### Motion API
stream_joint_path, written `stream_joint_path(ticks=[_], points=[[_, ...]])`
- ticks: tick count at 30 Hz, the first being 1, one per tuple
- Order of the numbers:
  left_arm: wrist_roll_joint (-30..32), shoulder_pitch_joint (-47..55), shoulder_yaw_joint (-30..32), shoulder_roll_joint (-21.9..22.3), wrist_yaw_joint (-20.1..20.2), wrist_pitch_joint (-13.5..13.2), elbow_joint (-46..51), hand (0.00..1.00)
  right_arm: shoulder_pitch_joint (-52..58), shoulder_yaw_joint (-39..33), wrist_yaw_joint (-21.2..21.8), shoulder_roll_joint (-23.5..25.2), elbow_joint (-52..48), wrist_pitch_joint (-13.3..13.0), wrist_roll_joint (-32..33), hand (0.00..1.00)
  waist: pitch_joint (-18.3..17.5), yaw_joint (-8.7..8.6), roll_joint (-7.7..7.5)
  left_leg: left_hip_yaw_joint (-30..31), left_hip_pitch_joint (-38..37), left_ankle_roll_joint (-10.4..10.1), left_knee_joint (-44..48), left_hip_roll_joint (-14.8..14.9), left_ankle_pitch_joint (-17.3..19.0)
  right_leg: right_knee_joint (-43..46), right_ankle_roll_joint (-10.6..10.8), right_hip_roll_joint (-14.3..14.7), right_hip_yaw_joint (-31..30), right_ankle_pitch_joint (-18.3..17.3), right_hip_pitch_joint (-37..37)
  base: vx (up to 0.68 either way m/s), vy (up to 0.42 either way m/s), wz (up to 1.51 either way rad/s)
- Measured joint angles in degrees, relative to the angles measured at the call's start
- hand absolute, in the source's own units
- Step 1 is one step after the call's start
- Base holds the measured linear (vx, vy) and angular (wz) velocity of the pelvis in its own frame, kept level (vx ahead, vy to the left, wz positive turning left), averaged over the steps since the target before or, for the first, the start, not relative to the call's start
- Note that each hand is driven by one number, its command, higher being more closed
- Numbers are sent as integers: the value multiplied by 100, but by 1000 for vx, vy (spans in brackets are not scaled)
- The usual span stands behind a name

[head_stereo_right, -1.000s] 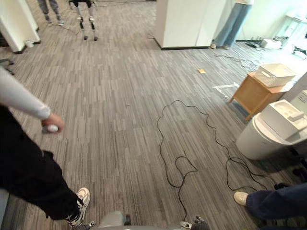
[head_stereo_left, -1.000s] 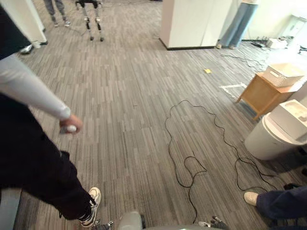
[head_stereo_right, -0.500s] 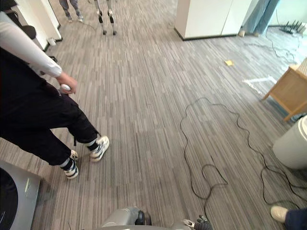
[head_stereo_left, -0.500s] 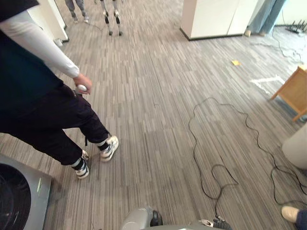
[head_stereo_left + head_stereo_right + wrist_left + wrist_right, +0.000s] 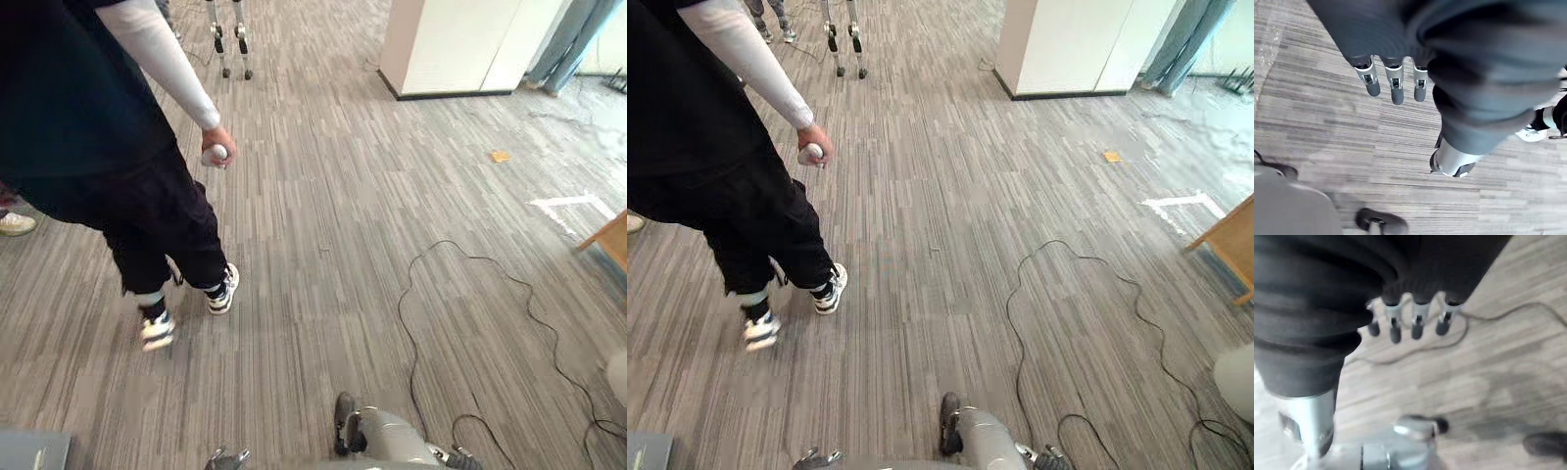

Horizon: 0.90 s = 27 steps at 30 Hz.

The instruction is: Organize washtable

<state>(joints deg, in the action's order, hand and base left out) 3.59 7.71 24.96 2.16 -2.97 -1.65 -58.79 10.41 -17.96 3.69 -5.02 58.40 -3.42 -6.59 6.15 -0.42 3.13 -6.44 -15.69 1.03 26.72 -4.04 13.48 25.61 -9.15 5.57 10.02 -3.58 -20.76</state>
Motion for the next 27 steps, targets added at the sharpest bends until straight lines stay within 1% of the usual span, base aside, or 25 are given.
stream_joint_path(ticks=[1,2,3,4,5,6,7,9,10,11,12,13,14,15,16,17,18,19,20,21,22,23,24,25,27], points=[[0,-7,70,33,8,-4,29,0,6,2,0,-2,-37,1,5,0,23,-38,18,-80,180,67,549,2,-487,6,73,-45,-46,-113,181,954,56,-2],[2,-12,135,51,25,-11,49,0,44,-2,-3,-20,-165,10,58,0,56,-62,70,-283,755,159,1981,259,-1478,-179,252,-67,-129,-343,619,396,11,0],[-1,-11,174,50,34,-11,110,0,107,5,-3,-28,-203,6,56,0,49,-68,105,-396,1052,162,2701,504,-1465,-238,236,-41,-144,-436,816,619,36,-1],[-10,-7,228,26,27,-19,275,0,113,80,-12,-24,-170,12,50,0,86,-3,40,-667,1573,243,3792,1025,-1394,-330,241,-6,-229,-619,1234,573,24,-28],[-13,34,219,-39,18,-19,366,0,98,168,-13,-6,-120,10,47,0,112,145,-93,-842,2033,434,4416,1415,-1206,-523,276,-12,-441,-718,1652,671,39,-45],[-41,59,236,-46,24,-8,411,0,90,216,-16,3,-101,11,44,0,104,203,-149,-840,2261,436,4556,1529,-1092,-638,316,-38,-558,-753,1817,495,78,-72],[-51,129,208,-124,13,-8,426,0,27,231,-11,30,-8,7,44,0,117,299,-242,-738,2694,314,4541,1608,-851,-811,406,-151,-777,-848,2112,481,141,-71],[-64,244,143,-128,-7,2,420,0,-125,233,-19,44,90,38,43,0,131,324,-303,-606,3337,-9,3797,1525,-528,-1031,580,-438,-1038,-1125,2578,538,233,-53],[-76,271,119,-139,-14,3,423,0,-123,230,-21,47,92,50,47,0,133,313,-308,-612,3468,-104,3419,1450,-444,-1095,662,-545,-1072,-1201,2707,519,295,-21],[-69,305,-18,-140,-48,-7,405,0,-128,221,-16,51,111,61,47,0,129,314,-325,-642,3604,-179,2293,1252,-399,-1111,796,-793,-1110,-1355,2900,672,404,-21],[-68,368,-160,-144,-91,-46,402,0,-141,226,-7,21,106,59,44,0,124,340,-274,-680,3598,-316,285,1042,-537,-1094,1023,-1063,-1193,-1736,3158,831,513,-32],[-71,464,-230,-163,-87,-70,351,0,-149,233,-19,14,132,58,43,0,91,412,-268,-677,3525,-263,-273,967,-1196,-1111,1145,-1194,-1325,-1974,3349,753,466,-40],[-67,463,-251,-275,-86,-83,264,0,-173,236,-26,59,228,53,40,0,5,451,-356,-810,3511,34,-164,789,-949,-1125,1006,-1310,-1534,-1971,3391,820,455,-18],[-63,452,-299,-322,-89,-114,215,0,-238,290,4,69,279,23,24,0,-151,414,-425,-817,3621,112,-17,691,-652,-880,916,-1266,-1872,-1800,3269,692,366,-4],[-62,456,-300,-378,-80,-144,198,0,-244,343,-1,128,288,-16,12,0,-214,447,-541,-889,3564,286,21,535,-471,-418,1002,-1326,-2144,-1611,3127,815,424,9],[-61,471,-300,-415,-86,-144,189,0,-243,333,-4,169,323,-20,-6,0,-258,456,-614,-957,3504,382,47,457,-453,-227,1054,-1369,-2207,-1566,3089,530,273,2],[-61,460,-312,-449,-86,-144,104,0,-244,321,4,180,332,-20,-25,0,-285,444,-636,-1031,3375,615,100,367,-327,159,1157,-1345,-2330,-1429,3035,625,306,0],[-58,427,-446,-514,-86,-136,29,0,-235,312,11,178,381,-44,-27,0,-305,439,-650,-1075,3154,707,124,254,-114,850,1401,-1336,-2462,-1091,2837,633,298,-16],[-40,402,-551,-574,-81,-135,-34,0,-240,303,17,175,379,-63,-28,0,-310,434,-667,-1160,2858,730,35,155,77,1868,1809,-1232,-2683,-700,2518,502,248,-26],[-6,382,-621,-622,-77,-118,-84,0,-238,293,19,178,383,-64,-27,0,-316,424,-685,-1196,2685,704,-60,92,123,2504,2121,-1138,-2808,-489,2303,481,232,-31],[86,341,-823,-699,-75,-91,-188,0,-214,250,23,158,382,-63,-24,0,-304,357,-663,-1208,2304,680,-297,13,164,3510,2309,-1047,-2705,-264,1928,271,126,-20],[138,345,-965,-725,-74,-80,-205,0,-188,250,20,131,379,-63,-25,0,-292,265,-627,-1201,1959,678,-549,-36,162,3951,2146,-1099,-2350,-340,1687,389,174,-26],[165,321,-1126,-746,-73,-68,-276,0,-157,224,21,96,376,-61,-17,0,-242,261,-540,-1213,1491,632,-883,-49,134,4111,1634,-1183,-1878,-662,1429,237,100,-27],[171,320,-1194,-758,-68,-67,-293,0,-148,206,18,88,372,-63,-5,0,-202,246,-467,-1225,1281,601,-1056,-47,114,4010,1467,-1183,-1691,-823,1320,269,104,-24],[187,250,-1176,-814,-64,-71,-360,0,-109,209,17,164,326,-72,-3,0,-199,59,-536,-1141,812,546,-1441,-28,95,2868,1212,-1126,-1152,-1396,966,229,45,5]])
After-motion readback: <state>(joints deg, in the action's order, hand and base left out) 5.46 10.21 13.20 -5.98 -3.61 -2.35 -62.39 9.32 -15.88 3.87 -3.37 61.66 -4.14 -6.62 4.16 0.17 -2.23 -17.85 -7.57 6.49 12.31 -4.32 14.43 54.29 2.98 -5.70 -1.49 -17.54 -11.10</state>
